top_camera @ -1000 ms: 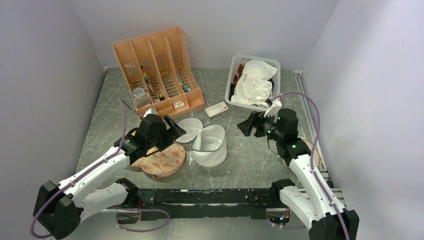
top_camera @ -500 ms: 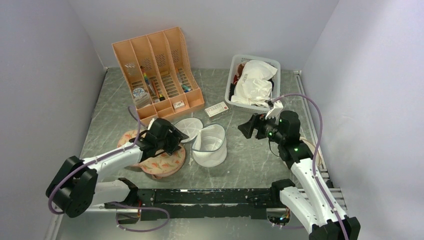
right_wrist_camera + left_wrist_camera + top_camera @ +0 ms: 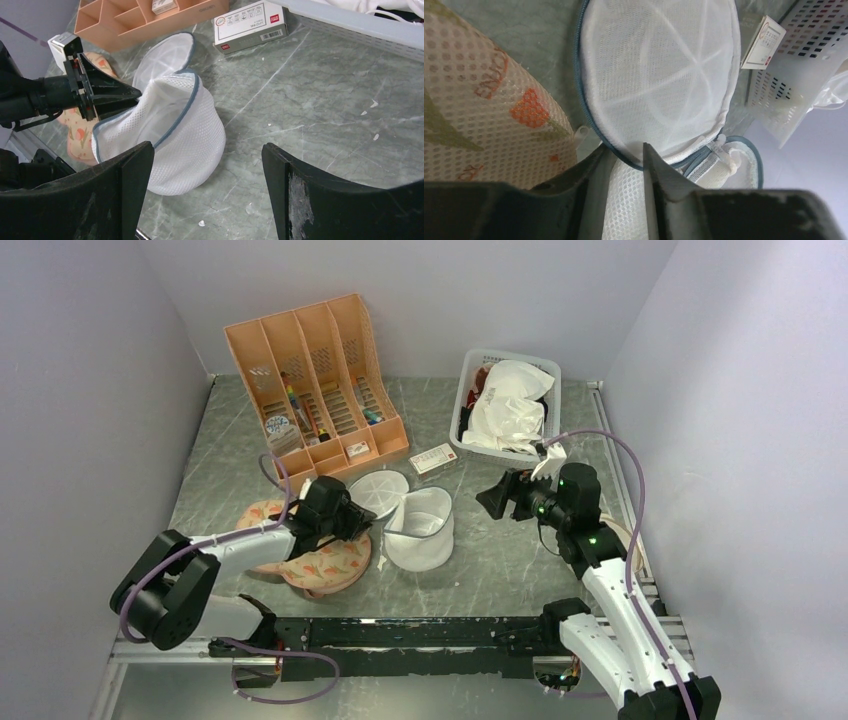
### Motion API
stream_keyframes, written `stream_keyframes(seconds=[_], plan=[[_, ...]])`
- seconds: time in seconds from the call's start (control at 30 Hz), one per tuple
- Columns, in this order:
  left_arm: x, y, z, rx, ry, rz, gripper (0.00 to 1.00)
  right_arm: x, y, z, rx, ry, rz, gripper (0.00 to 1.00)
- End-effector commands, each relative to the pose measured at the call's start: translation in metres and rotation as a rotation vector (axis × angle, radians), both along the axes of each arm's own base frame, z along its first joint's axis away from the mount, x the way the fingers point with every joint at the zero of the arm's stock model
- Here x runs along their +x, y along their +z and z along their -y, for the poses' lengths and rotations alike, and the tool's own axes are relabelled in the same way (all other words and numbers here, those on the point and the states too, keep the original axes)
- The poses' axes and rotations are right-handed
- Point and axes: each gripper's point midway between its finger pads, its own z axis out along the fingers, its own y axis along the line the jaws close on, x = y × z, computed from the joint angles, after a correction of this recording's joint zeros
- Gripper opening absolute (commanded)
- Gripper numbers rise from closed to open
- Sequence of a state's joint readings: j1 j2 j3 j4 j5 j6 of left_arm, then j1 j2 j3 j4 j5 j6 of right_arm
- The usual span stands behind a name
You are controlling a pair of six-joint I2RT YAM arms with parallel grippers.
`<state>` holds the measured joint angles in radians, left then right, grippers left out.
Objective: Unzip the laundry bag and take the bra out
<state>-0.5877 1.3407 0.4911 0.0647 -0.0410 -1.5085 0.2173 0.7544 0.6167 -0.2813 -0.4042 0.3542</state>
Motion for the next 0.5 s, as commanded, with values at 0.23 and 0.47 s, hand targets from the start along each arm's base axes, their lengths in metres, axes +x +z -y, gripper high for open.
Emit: stream_keyframes(seconds=[0.23,0.47], plan=[[0.022,0.048,-0.008,0.069,-0.053,0.242,0.07,-0.008,0.006,-0.001,0.01,0.013,0.003,0.8],[0.016,0.101,-0.001,0.182,-0.289,0.537,0.07,-0.005,0.015,-0.004,0.024,0.018,0.006,0.8]])
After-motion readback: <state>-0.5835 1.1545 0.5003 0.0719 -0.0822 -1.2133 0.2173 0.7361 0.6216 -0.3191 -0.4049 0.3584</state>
